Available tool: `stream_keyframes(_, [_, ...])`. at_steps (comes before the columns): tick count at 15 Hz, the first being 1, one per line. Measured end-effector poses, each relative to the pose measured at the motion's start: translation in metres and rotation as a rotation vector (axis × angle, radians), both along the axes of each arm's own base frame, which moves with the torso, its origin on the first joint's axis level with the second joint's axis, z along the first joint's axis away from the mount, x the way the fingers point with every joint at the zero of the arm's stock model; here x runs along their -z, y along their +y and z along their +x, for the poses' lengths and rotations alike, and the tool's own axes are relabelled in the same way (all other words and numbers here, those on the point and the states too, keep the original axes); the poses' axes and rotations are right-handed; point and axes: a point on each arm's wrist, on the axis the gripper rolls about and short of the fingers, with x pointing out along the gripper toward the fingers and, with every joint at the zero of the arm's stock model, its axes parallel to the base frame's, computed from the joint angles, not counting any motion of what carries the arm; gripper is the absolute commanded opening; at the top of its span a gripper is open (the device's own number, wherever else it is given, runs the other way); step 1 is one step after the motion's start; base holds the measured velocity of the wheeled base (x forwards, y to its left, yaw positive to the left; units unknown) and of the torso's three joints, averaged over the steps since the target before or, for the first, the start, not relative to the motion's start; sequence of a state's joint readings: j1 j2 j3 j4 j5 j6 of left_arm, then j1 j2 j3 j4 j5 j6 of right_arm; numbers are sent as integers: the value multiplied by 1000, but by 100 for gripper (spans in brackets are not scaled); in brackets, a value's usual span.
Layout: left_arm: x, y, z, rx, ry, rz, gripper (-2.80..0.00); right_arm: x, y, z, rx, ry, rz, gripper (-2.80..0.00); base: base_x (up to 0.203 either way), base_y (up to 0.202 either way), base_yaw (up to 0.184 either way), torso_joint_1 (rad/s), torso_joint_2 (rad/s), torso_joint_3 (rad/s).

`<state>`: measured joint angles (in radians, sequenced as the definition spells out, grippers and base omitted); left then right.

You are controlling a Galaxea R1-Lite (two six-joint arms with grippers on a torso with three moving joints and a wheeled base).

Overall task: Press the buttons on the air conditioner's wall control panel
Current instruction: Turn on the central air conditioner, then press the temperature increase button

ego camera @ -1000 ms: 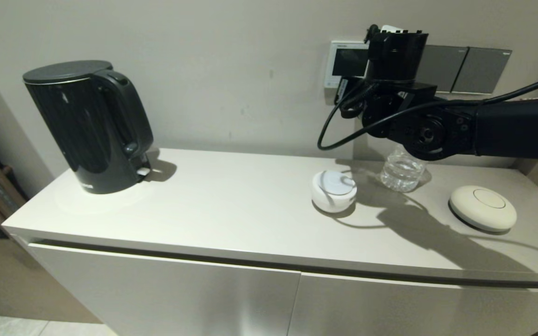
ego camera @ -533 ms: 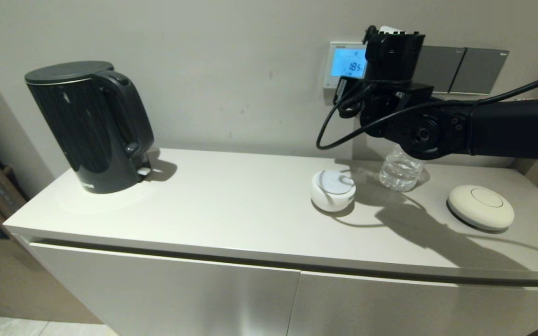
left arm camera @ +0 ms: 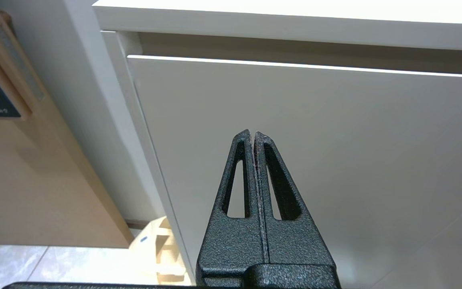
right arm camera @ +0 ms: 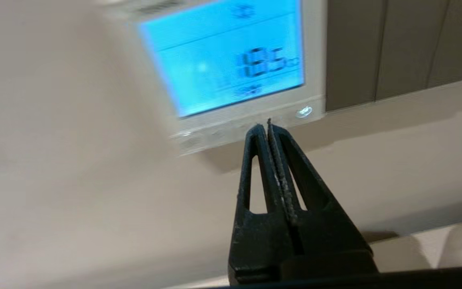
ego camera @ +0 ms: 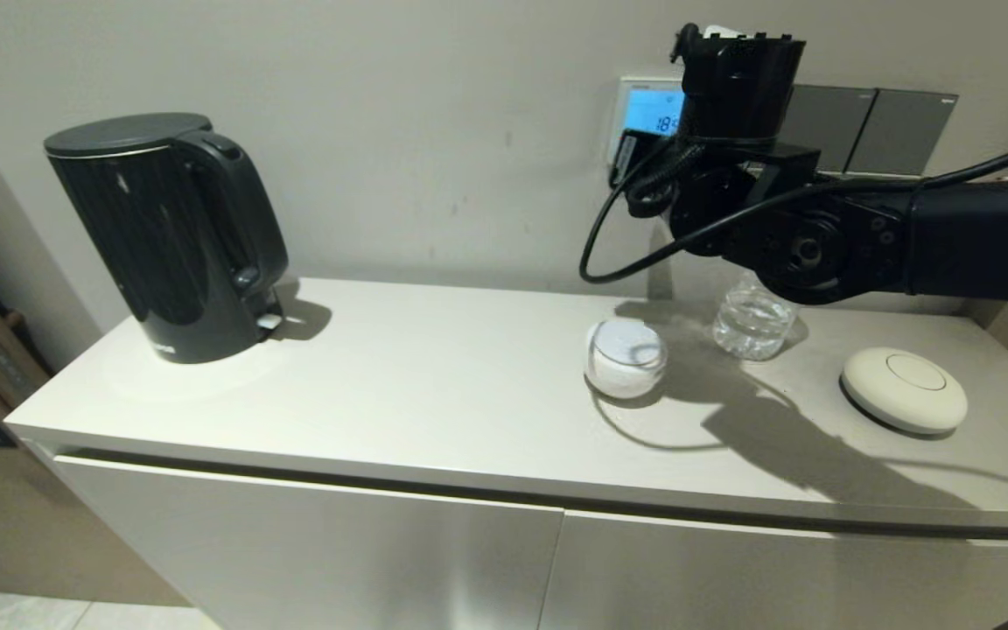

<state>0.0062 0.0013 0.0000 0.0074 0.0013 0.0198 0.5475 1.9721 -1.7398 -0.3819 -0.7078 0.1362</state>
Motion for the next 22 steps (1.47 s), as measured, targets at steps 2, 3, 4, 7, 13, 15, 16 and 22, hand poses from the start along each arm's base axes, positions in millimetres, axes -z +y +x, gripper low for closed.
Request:
stream_keyframes(2, [0,0,0,0,0,0,-280,-3,5,-8,-20,-3,2,-280,0,0,0,0,0,0])
stream_keyframes(3, [0,0,0,0,0,0,-280,-3,5,-10,-23,-1,1,-280,0,0,0,0,0,0])
stream_keyframes(4, [0,0,0,0,0,0,-280,-2,6,-10,-24,0,0,-280,0,0,0,0,0,0])
stream_keyframes(7, [0,0,0,0,0,0,-280,3,6,-9,-24,13,-7,-280,0,0,0,0,0,0])
stream_keyframes(13, [0,0,0,0,1,4,-280,8,7,-3,-26,24,-18,-280,0,0,0,0,0,0])
stream_keyframes(15, [0,0,0,-1,-1,5,-280,9,9,0,-27,21,-17,-280,0,0,0,0,0,0])
stream_keyframes(16, [-1,0,0,-1,-2,5,-280,9,10,2,-27,20,-17,-280,0,0,0,0,0,0])
stream_keyframes(22, [0,0,0,-1,-1,5,-280,14,17,14,-24,20,-42,-280,0,0,0,0,0,0])
